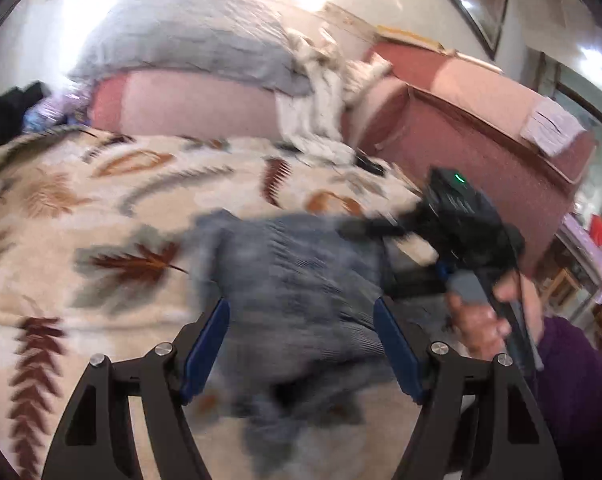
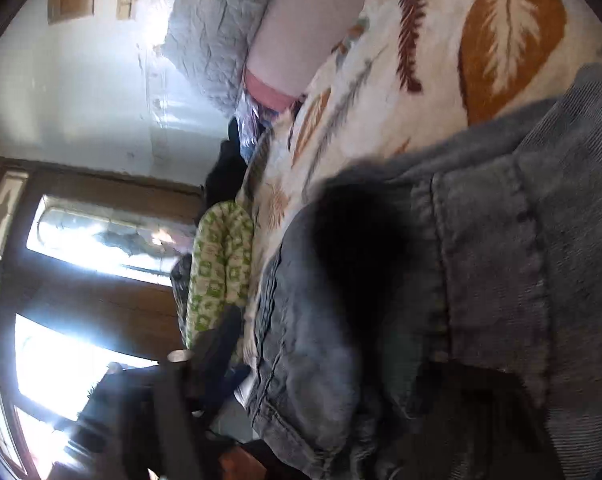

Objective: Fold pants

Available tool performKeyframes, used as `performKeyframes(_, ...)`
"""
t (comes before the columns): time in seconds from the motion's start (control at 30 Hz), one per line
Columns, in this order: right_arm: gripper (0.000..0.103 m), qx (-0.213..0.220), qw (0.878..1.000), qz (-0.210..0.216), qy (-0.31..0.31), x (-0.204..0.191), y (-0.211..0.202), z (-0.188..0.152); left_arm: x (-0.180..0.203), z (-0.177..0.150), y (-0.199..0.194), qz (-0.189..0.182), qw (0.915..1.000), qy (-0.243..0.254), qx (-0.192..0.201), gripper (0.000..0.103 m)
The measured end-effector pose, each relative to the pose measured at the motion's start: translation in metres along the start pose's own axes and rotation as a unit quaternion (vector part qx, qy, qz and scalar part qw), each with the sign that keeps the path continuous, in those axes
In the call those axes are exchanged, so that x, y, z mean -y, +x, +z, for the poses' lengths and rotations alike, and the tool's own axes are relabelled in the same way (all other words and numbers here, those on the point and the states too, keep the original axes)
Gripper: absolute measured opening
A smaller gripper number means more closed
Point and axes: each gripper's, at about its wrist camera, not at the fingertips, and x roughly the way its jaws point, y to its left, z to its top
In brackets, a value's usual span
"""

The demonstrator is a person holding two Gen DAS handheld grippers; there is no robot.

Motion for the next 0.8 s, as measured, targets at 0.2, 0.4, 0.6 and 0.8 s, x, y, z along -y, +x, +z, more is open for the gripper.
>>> performKeyframes(0.2, 0.017, -0.003, 0.994, -0.090, -0.065, -0.013, 0.006, -0.015, -0.026, -0.008, 0.014, 0.054, 0.9973, -0.021, -0.045, 0.075)
performKeyframes(0.4, 0.012, 0.059, 0.983, -0.107, -0.137, -0.051, -0.016, -0.023, -0.016, -0.012, 0.023, 0.027, 0.9974, -0.026, -0.061, 0.075)
performKeyframes(0.6, 0.012, 0.094, 0.980, -0.088, -0.153, -0.073, -0.041, -0.021, 0.018, -0.004, 0.047, 0.013, 0.9977, 0.009, -0.065, 0.075)
performKeyframes(0.8, 0.010, 0.099, 0.986, -0.009, -0.132, -0.076, -0.059, -0.014, 0.020, 0.007, 0.036, -0.015, 0.9987, 0.006, -0.048, 0.075)
